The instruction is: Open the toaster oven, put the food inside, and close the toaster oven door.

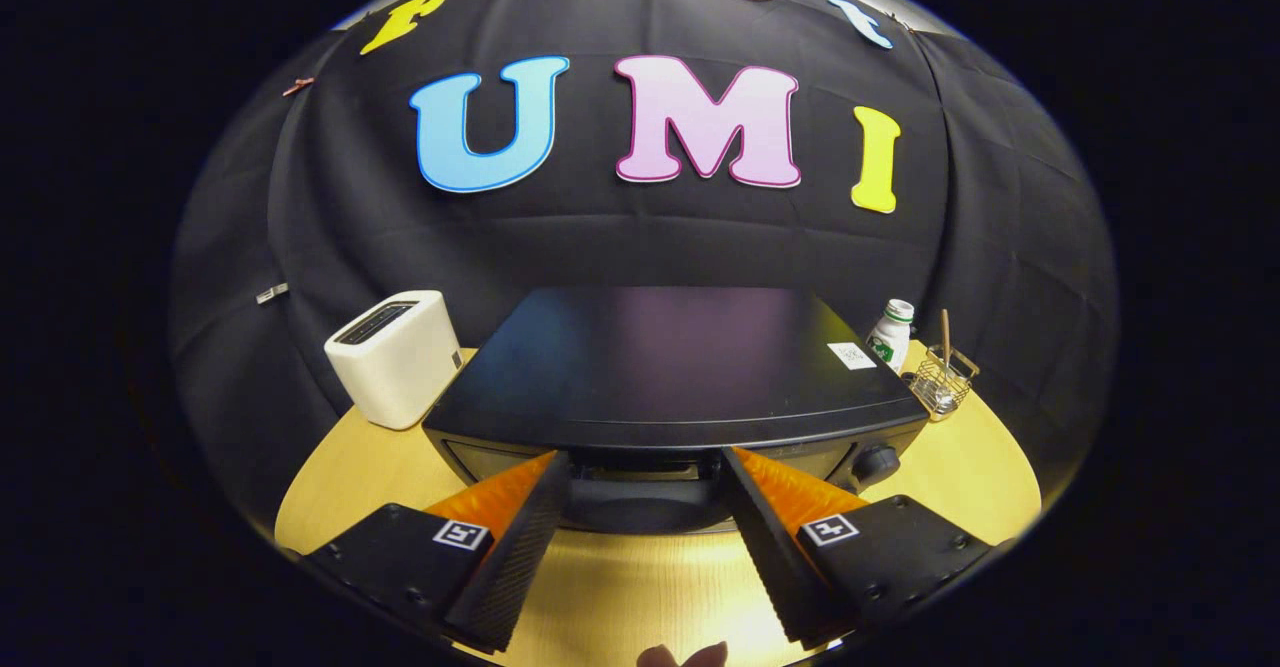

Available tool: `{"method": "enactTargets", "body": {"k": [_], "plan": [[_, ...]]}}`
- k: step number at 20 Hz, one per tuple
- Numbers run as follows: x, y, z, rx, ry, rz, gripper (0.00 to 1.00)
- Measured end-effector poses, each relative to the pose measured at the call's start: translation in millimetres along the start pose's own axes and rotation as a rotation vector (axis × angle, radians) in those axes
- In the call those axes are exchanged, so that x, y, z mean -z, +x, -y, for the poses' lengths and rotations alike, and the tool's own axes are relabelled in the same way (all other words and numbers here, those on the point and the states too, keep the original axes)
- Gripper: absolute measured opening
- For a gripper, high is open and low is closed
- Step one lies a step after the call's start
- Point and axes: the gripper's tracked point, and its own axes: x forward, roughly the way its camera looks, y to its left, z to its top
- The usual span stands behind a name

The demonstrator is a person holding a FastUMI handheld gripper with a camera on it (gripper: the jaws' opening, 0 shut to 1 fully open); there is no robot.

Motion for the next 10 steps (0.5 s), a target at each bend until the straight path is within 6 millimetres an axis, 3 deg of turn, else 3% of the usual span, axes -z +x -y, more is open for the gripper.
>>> {"method": "enactTargets", "body": {"k": [7,10], "plan": [[11,-1,2,0.014,0.003,-0.029,0.99],[25,-19,3,0.012,-0.010,-0.033,1.00]]}}
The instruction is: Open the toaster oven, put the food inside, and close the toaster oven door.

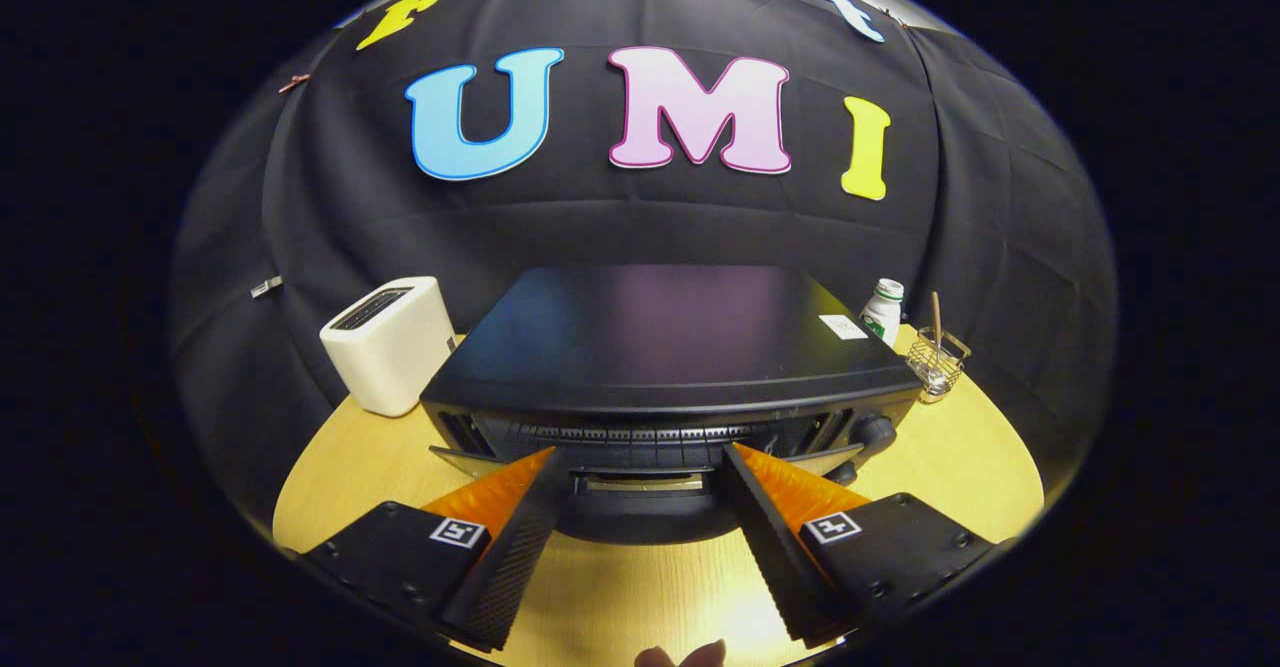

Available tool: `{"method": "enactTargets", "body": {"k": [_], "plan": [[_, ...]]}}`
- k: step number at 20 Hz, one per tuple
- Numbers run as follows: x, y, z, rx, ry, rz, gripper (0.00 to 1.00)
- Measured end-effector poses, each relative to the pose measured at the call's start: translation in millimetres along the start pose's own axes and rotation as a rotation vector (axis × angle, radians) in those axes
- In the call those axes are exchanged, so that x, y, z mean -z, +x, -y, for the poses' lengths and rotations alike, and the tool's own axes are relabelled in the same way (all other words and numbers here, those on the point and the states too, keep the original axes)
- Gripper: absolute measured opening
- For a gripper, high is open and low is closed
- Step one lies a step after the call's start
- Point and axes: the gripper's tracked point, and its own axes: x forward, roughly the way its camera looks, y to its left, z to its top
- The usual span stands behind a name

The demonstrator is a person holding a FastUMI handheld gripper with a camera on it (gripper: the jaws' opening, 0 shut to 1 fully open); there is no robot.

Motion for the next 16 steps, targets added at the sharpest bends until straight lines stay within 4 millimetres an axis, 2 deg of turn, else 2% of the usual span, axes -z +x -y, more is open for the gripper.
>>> {"method": "enactTargets", "body": {"k": [4,9,16], "plan": [[35,-27,1,0.002,-0.008,-0.029,1.00],[90,-46,2,-0.001,-0.023,-0.127,1.00],[153,-43,15,-0.002,-0.036,-0.287,0.99]]}}
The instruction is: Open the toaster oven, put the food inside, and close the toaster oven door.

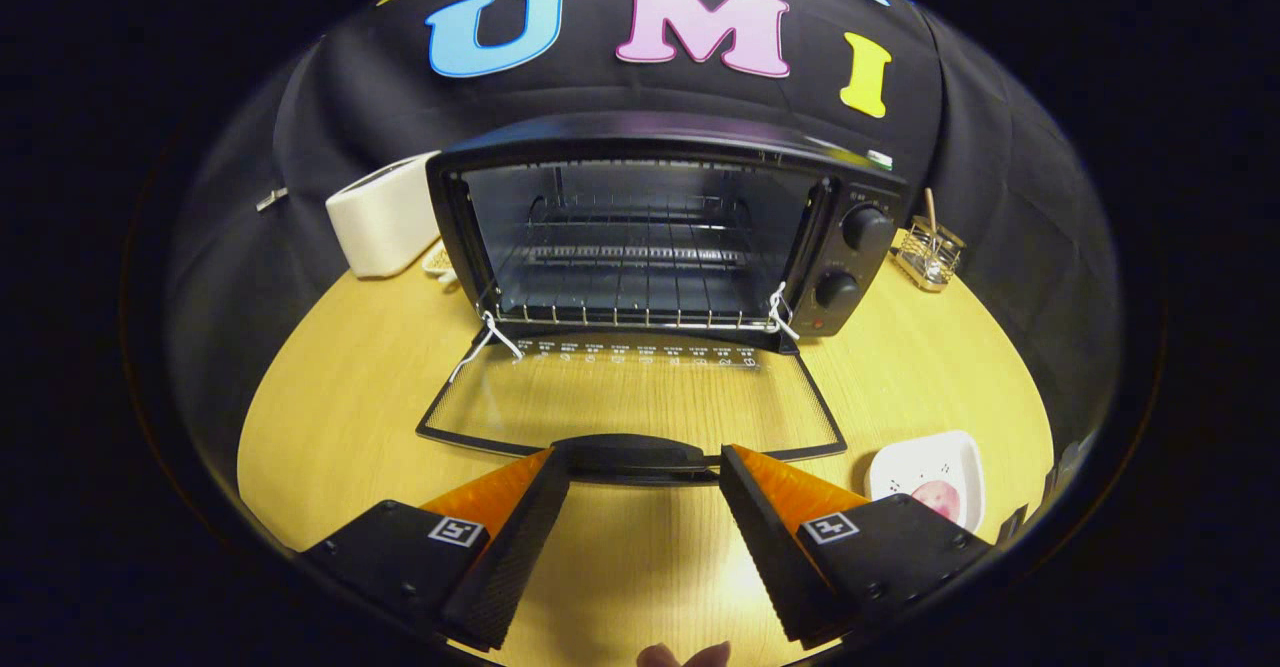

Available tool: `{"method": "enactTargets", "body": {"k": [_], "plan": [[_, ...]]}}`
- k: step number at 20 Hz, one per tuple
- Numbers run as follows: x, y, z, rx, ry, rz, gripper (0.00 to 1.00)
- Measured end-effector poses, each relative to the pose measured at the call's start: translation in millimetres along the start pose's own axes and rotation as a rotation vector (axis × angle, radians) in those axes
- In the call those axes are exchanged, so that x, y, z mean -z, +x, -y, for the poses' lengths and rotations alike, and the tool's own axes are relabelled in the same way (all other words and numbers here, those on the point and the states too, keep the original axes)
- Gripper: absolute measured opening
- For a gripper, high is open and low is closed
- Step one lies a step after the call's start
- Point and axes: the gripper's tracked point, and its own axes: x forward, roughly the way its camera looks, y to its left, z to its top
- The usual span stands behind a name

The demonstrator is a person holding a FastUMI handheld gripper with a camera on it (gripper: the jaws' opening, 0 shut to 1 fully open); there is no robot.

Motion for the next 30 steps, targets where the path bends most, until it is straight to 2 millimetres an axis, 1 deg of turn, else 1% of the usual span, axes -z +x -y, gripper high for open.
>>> {"method": "enactTargets", "body": {"k": [3,5,8,10,12,13,14,16,19,22,24,27,30], "plan": [[10,-1,4,-0.024,-0.004,-0.030,0.99],[10,-12,7,-0.053,0.000,-0.026,0.99],[-6,-35,17,-0.111,0.011,0.004,0.99],[-21,-53,31,-0.138,0.027,0.031,0.99],[-36,-69,53,-0.154,0.040,0.053,0.99],[-41,-77,64,-0.159,0.045,0.055,0.99],[-45,-84,77,-0.164,0.050,0.051,0.99],[-44,-95,102,-0.170,0.063,0.020,1.00],[-34,-104,141,-0.163,0.079,-0.036,0.99],[-20,-104,185,-0.133,0.069,-0.091,0.99],[-10,-104,211,-0.128,0.082,-0.131,0.99],[7,-99,249,-0.109,0.090,-0.187,0.99],[23,-87,289,-0.070,0.083,-0.235,0.99]]}}
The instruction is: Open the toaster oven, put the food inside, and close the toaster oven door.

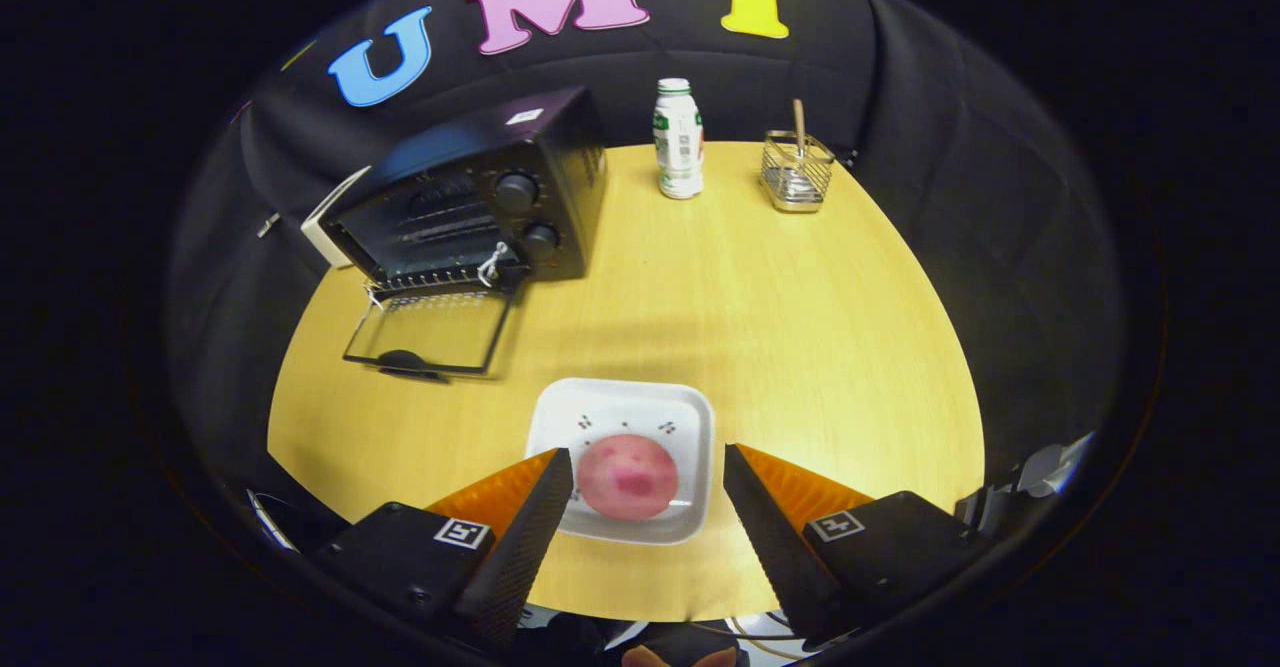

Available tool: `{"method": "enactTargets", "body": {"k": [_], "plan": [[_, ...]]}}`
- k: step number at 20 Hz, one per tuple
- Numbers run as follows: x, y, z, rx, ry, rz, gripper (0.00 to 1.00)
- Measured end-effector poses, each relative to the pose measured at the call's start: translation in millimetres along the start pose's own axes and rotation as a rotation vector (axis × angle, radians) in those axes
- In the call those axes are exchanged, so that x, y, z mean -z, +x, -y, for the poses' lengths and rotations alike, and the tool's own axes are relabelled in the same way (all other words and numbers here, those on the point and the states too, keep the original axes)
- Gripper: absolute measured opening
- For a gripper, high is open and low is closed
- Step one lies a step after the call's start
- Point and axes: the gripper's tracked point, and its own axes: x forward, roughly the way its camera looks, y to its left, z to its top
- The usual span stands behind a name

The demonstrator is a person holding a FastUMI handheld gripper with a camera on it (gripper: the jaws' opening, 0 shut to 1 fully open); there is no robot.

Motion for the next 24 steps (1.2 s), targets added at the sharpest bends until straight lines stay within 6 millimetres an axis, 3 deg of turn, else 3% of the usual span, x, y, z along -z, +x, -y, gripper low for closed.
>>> {"method": "enactTargets", "body": {"k": [3,8,10,12,16,19,20,21,23,24], "plan": [[5,12,30,0.018,0.041,-0.037,0.99],[14,35,54,-0.013,0.120,-0.118,0.99],[21,46,54,-0.047,0.136,-0.167,0.97],[33,53,51,-0.077,0.149,-0.229,0.89],[50,69,40,-0.119,0.157,-0.323,0.89],[52,82,28,-0.134,0.166,-0.357,0.89],[50,87,26,-0.133,0.174,-0.352,0.68],[48,87,23,-0.140,0.193,-0.364,0.59],[49,93,22,-0.130,0.190,-0.375,0.60],[54,93,26,-0.114,0.170,-0.402,0.45]]}}
